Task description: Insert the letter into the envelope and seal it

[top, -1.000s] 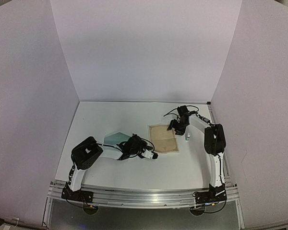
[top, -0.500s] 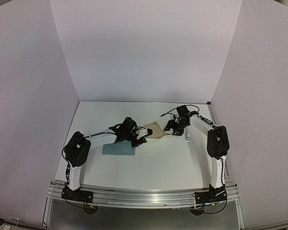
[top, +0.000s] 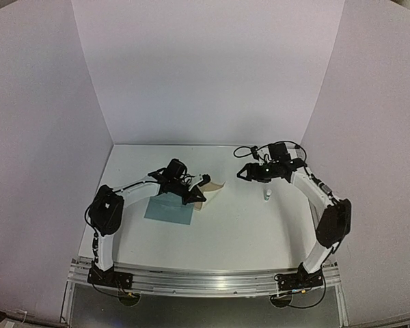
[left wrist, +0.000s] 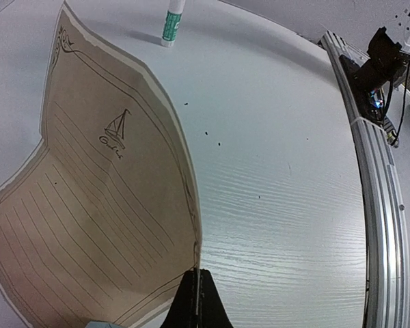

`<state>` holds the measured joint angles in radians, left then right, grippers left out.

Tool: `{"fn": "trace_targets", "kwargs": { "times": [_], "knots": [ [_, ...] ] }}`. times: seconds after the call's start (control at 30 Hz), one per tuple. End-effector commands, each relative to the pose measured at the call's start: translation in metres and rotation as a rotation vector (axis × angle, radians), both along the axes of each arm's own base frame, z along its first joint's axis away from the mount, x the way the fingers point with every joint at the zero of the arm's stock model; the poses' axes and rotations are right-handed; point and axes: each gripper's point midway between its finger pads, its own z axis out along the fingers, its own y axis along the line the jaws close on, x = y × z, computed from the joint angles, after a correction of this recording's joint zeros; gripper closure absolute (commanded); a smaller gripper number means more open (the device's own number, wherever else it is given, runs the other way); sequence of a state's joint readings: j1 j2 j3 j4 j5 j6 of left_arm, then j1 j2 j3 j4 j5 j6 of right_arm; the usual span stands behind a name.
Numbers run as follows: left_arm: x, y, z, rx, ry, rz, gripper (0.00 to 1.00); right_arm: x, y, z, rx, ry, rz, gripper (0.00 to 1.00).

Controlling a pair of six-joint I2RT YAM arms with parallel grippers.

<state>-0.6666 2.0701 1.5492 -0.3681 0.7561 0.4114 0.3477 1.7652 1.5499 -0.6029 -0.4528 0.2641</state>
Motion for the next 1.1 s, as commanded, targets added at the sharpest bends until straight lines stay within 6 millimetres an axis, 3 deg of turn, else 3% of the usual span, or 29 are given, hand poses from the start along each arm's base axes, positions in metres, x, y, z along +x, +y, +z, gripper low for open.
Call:
{"fn": "trace_targets", "kwargs": {
  "times": [0.0,0.1,0.23,0.37,0.53,0.8,1.07],
  "knots": [
    [0.011,-0.013,0.055,-0.101,-0.108,-0.062,1.0,-0.023,0.001,0.036,-0.005,-0.361,0.212,0.16],
    [0.02,-0.017,0.056,-0.1,-0.192,-0.097,1.0,-0.025,-0.004,0.038,-0.037,-0.492,0.244,0.15],
    [0.017,-0.02,0.066,-0.106,-0.306,-0.217,1.0,-0.021,-0.012,0.041,0.015,-0.498,0.271,0.15],
    [-0.015,-0.007,0.084,-0.12,-0.38,-0.438,1.0,-0.022,-0.017,0.039,0.046,-0.514,0.321,0.15],
    [-0.041,0.008,0.1,-0.143,-0.402,-0.542,1.0,-0.03,-0.012,0.041,0.063,-0.571,0.408,0.15],
    [-0.038,0.001,0.105,-0.173,-0.312,-0.463,1.0,-0.079,-0.003,0.043,0.204,-0.585,0.558,0.17],
    [-0.042,0.003,0.096,-0.162,-0.261,-0.457,1.0,-0.118,-0.012,0.07,0.219,-0.659,0.555,0.16]
  ]
}}
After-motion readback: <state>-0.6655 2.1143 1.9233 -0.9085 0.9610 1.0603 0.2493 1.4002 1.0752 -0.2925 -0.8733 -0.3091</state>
